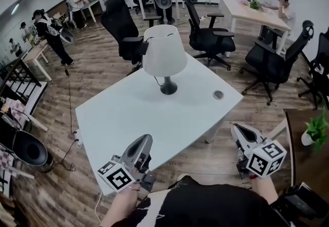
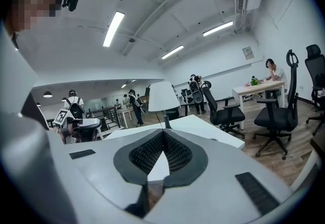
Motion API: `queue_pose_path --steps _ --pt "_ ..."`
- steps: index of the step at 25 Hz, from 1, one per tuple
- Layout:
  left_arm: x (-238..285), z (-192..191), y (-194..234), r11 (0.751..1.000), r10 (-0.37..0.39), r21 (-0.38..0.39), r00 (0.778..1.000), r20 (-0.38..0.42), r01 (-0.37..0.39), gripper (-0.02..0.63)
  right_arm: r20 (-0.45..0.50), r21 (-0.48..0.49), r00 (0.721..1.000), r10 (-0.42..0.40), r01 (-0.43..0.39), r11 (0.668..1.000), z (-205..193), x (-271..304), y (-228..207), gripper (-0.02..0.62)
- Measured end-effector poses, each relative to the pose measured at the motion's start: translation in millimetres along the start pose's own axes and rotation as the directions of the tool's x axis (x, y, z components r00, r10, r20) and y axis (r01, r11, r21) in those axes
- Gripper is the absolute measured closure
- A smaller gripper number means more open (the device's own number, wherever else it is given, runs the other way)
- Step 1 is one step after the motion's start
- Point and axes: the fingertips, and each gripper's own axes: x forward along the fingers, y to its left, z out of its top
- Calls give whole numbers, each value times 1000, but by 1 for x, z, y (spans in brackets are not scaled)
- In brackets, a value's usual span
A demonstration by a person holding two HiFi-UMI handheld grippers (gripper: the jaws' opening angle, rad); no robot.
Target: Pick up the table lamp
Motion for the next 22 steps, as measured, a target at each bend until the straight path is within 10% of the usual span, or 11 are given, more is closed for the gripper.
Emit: queue_pose_path --steps 22 --pt "91 58 74 999 -47 21 999 -17 48 591 17 54 1000 22 -23 998 39 113 -38 580"
